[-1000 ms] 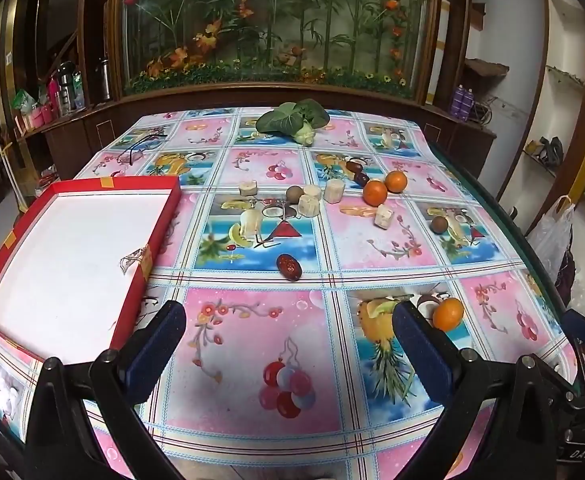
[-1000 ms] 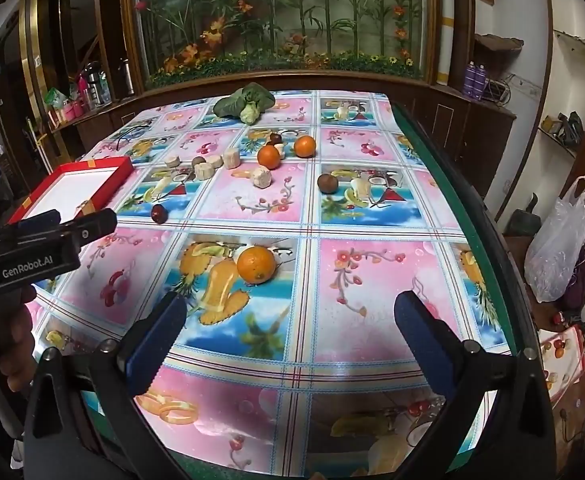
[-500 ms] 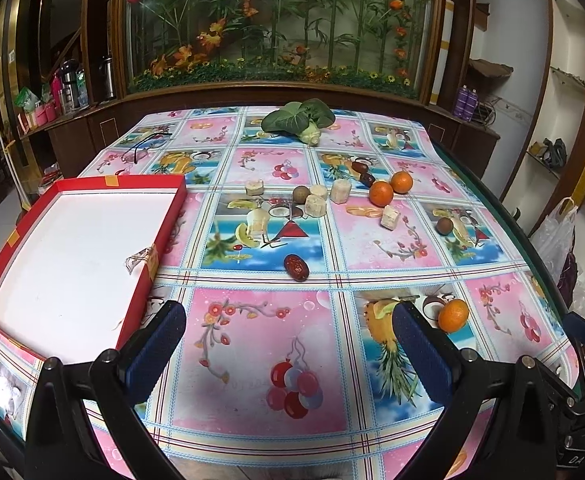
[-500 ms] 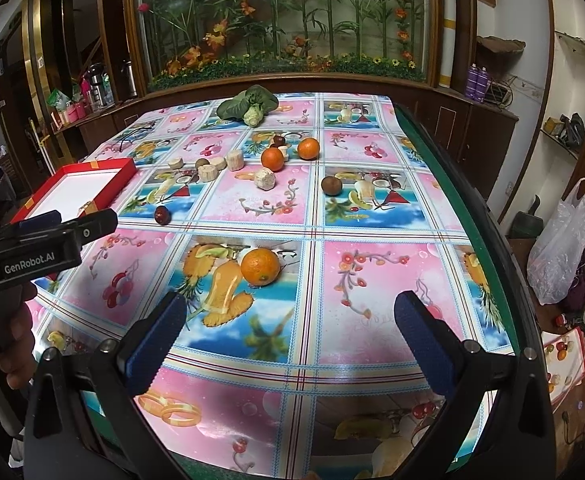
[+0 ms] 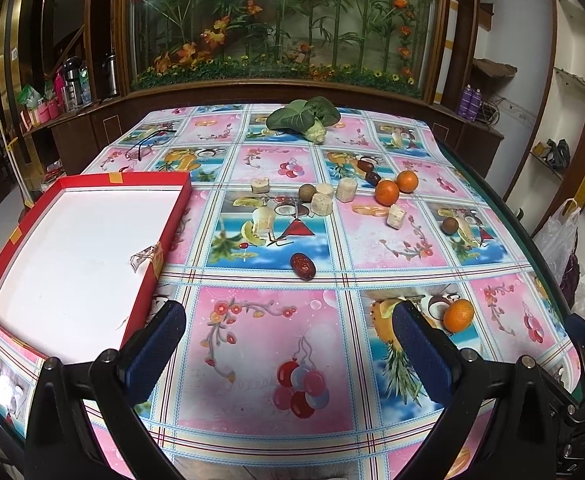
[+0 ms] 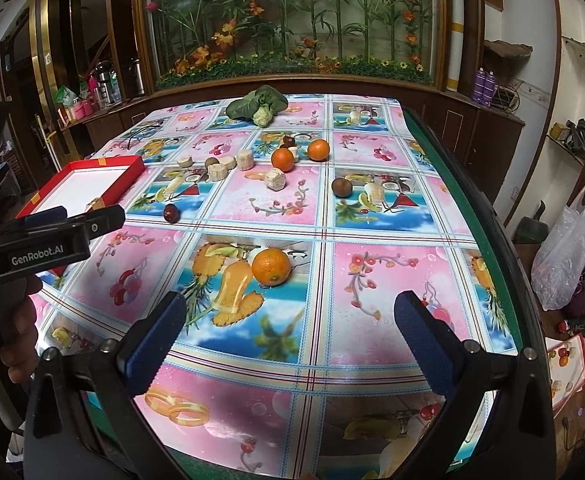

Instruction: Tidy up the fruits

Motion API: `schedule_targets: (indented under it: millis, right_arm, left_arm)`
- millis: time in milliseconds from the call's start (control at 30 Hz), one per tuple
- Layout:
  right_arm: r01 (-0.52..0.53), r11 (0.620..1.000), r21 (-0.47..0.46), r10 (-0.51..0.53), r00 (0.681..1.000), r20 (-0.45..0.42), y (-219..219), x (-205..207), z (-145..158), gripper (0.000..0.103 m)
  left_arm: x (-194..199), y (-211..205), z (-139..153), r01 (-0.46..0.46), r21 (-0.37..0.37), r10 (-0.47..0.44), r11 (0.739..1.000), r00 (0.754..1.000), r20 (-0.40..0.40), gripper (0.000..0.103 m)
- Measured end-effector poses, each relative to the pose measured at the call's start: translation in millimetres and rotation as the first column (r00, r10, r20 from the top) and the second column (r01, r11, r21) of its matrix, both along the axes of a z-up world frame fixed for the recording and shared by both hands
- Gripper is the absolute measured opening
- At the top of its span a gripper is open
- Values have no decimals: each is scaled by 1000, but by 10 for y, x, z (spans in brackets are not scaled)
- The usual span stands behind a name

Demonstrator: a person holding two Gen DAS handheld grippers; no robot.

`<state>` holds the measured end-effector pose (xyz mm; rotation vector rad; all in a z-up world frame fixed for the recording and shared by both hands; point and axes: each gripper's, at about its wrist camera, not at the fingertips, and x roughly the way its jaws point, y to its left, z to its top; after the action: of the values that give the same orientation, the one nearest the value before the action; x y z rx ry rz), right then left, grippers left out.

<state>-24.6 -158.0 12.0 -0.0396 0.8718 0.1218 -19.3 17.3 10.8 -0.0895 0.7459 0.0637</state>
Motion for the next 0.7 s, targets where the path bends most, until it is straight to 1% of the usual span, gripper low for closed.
schedule_targets:
  millis: [700]
  right_arm:
    - [-3,1000,-1,3,1000,-3,17,1,-27,103]
  left_arm:
    - [6,0,-12,0,-3,0,1000,1000,-1,102]
